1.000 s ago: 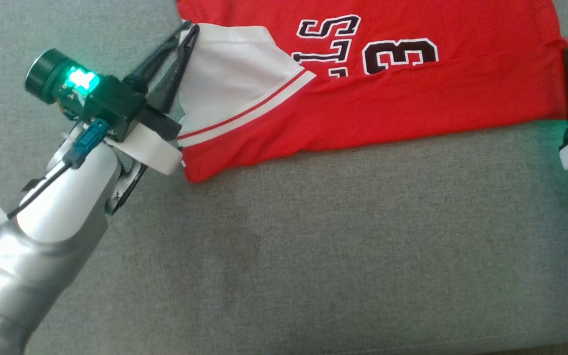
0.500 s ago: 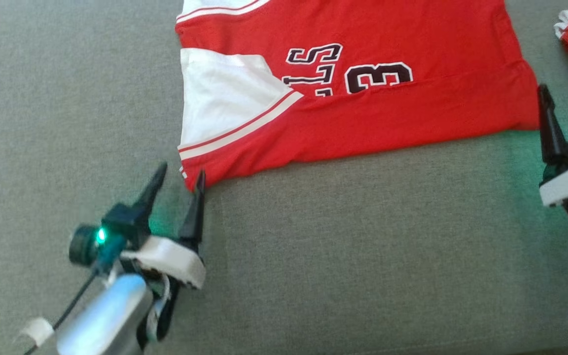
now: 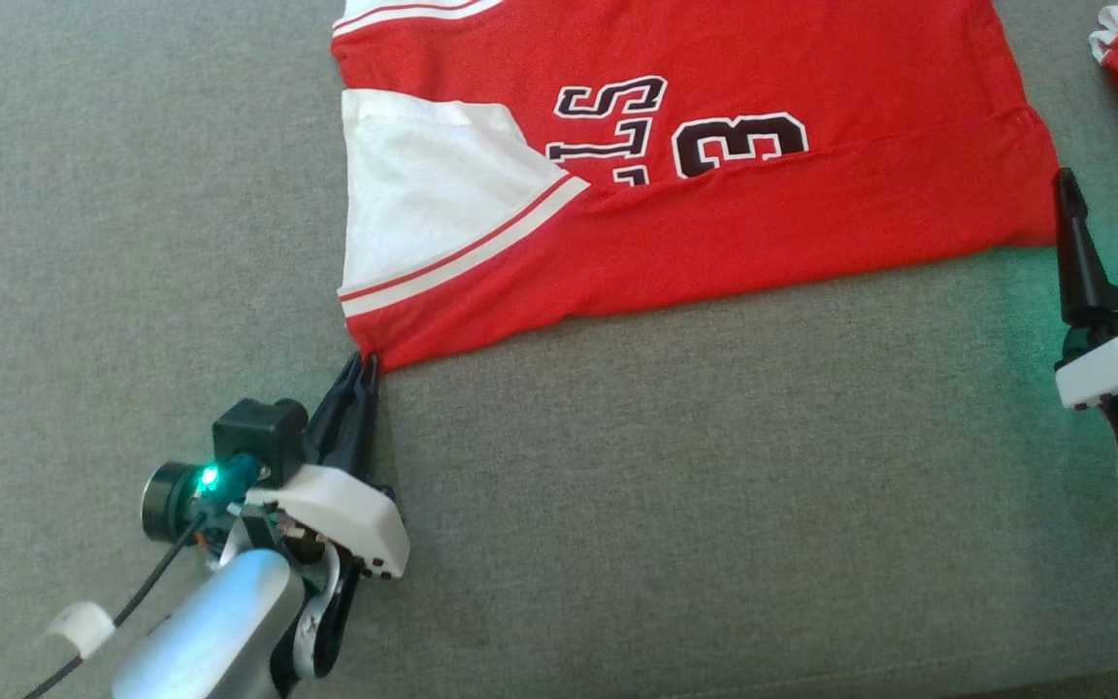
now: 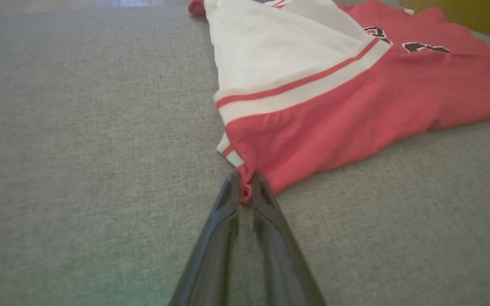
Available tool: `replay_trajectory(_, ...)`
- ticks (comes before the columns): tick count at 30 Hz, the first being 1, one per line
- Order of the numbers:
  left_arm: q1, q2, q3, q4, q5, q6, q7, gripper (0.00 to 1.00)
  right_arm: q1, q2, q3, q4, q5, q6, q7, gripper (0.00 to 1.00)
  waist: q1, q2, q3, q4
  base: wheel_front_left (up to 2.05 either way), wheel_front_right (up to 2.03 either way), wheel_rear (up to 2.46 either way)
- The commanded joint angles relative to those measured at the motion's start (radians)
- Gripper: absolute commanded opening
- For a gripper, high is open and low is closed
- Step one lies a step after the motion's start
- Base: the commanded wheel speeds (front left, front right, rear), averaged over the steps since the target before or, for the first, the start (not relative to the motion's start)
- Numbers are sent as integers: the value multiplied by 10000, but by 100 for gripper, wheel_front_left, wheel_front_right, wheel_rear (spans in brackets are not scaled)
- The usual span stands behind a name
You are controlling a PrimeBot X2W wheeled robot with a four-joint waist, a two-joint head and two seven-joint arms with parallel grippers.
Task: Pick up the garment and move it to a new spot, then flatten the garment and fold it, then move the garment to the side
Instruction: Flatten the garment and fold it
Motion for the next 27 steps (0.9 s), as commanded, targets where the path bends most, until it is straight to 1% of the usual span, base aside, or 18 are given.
replay_trajectory(1, -228, 285, 252, -59, -66, 36, 115, 0, 152, -171, 104, -171, -12, 71, -108, 100, 1, 0, 16, -4, 0, 0, 0)
replay_trajectory(3, -221, 280, 179, -63, -136, -43, 274, 0, 154, -167, 163, 5, 88, 71, -108, 100, 1, 0, 22, 2, 0, 0, 0)
replay_trajectory(6, -195, 296, 237, -156, -190, -69, 168, 0, 141, -148, 352, 448, 349, 71, -54, 100, 1, 0, -8, 24, 0, 0, 0)
replay_trajectory(10, -152, 409, 395, -391, -175, -6, -116, 0, -72, -125, 450, 1141, 677, 71, 339, 100, 1, 0, -35, 86, 0, 0, 0)
replay_trajectory(17, -247, 594, 470, -744, -77, 79, -205, 0, -593, -110, 532, 2179, 1093, 71, 997, 100, 1, 0, 54, 278, 0, 0, 0)
replay_trajectory(24, -317, 629, 439, -950, -14, 105, -252, 0, -894, -149, 989, 2625, 1529, 71, 1523, 100, 1, 0, 118, 436, 0, 0, 0)
replay_trajectory(25, -316, 632, 439, -963, -10, 109, -267, 0, -907, -154, 1079, 2647, 1616, 71, 1635, 59, 1, 0, 116, 451, 0, 0, 0)
replay_trajectory(26, -314, 631, 442, -976, -7, 115, -293, 0, -912, -175, 1203, 2633, 1690, 71, 1755, 31, 1, 0, 111, 468, 0, 0, 0)
replay_trajectory(27, -309, 630, 443, -985, -10, 118, -311, 0, -914, -204, 1303, 2605, 1767, 71, 1831, 0, 1, 0, 98, 479, 0, 0, 0)
